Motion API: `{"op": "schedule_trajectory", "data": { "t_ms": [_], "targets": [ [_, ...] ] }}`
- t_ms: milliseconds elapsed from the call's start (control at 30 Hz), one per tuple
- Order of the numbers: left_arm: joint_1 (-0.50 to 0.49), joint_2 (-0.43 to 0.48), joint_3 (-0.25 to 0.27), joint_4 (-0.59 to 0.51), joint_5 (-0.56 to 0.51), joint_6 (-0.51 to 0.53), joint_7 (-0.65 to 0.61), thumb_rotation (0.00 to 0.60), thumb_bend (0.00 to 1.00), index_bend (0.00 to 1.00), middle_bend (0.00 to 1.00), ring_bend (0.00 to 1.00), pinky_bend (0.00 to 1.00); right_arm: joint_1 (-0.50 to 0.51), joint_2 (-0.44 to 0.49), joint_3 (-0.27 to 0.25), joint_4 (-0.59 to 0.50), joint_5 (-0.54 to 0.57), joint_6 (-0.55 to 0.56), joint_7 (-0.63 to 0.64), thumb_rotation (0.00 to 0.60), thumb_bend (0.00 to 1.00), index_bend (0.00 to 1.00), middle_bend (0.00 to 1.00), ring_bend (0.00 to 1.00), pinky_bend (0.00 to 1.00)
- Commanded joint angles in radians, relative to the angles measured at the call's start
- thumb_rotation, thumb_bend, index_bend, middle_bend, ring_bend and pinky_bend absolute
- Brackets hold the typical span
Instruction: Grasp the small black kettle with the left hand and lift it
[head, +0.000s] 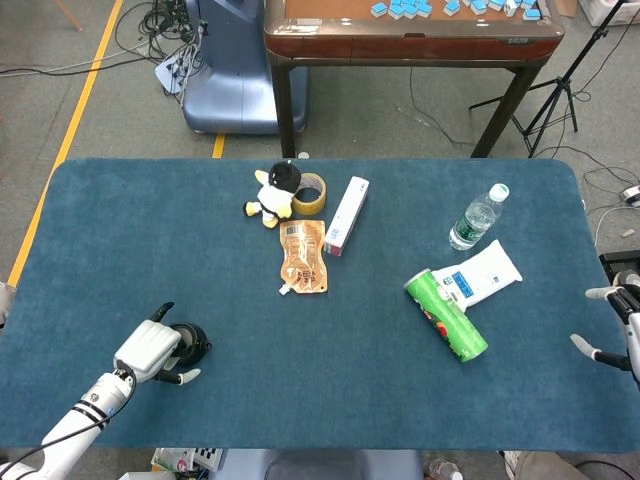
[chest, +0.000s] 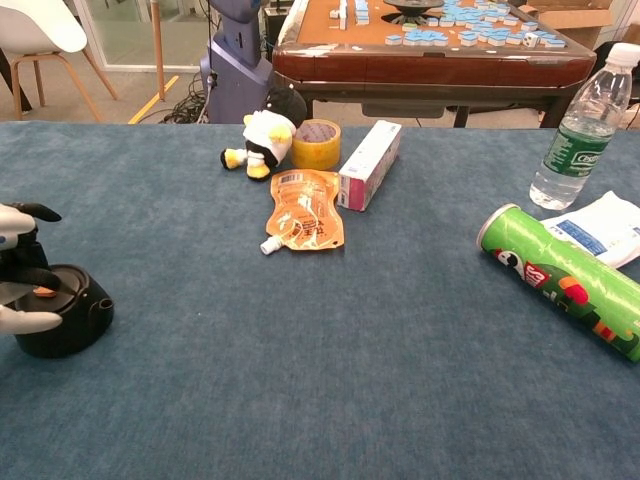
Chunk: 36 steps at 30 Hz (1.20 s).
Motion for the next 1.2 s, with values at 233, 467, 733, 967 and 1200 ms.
{"op": "schedule_trajectory", "data": {
  "t_ms": [233, 467, 733, 967, 1200],
  "targets": [
    [0.021, -0.011, -0.035, 0.006, 0.0, 0.076, -0.053, 0.146, 0.15, 0.88, 0.96, 0.8, 0.0, 0.005, -0.005, 0.003, 0.009, 0.004, -0.008, 0.004, 0.6, 0.12, 0.35, 0.37, 0.24, 0.28],
    [0.047, -0.015, -0.06, -0.006, -0.018, 0.148, -0.057, 0.175, 0.15, 0.94, 1.0, 0.84, 0.0, 0.003, -0.011, 0.002, 0.014, 0.006, -0.009, 0.005, 0.6, 0.11, 0.35, 0.37, 0.24, 0.28],
    [0.069, -0.037, -0.091, -0.007, -0.046, 0.215, -0.053, 0.204, 0.15, 0.99, 1.0, 0.88, 0.0, 0.0, -0.01, 0.001, 0.009, 0.007, -0.006, 0.002, 0.6, 0.12, 0.35, 0.37, 0.24, 0.28],
    [0.08, -0.058, -0.106, 0.003, -0.057, 0.246, -0.056, 0.233, 0.16, 1.0, 1.0, 0.9, 0.0, -0.004, -0.007, 0.0, 0.001, 0.009, -0.003, -0.006, 0.6, 0.12, 0.35, 0.37, 0.24, 0.28],
    [0.089, -0.082, -0.122, 0.015, -0.056, 0.279, -0.069, 0.325, 0.25, 1.0, 1.0, 0.91, 0.0, -0.007, -0.005, 0.0, -0.005, 0.01, -0.002, -0.01, 0.6, 0.12, 0.35, 0.37, 0.24, 0.28]
  ]
}}
